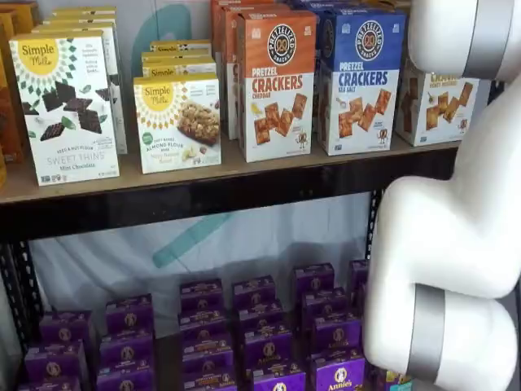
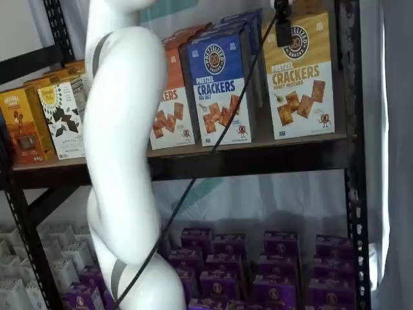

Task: Retrieve the yellow and white box located on the top shelf, the sixth one from the left

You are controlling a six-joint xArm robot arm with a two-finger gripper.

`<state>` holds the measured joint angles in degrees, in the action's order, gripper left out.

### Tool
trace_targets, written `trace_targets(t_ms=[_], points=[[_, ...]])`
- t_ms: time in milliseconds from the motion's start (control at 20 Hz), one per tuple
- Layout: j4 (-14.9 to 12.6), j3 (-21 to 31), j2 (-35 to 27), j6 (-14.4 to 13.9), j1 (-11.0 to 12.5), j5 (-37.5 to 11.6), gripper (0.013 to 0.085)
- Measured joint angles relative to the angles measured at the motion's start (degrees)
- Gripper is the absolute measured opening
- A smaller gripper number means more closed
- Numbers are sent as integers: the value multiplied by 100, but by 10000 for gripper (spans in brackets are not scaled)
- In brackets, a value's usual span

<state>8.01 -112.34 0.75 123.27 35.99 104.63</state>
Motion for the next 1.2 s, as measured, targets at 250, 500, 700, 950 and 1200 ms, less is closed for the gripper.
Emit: trace_targets(t_ms=[250,500,700,950,1200], points=[[-36,-1,12,-20,-27,73,850],[37,6,33,-27,-1,102,730],[58,-11,36,-27,12,131,730],[83,-15,46,-24,26,140,650],[116,-40,45,-25,41,163,610]])
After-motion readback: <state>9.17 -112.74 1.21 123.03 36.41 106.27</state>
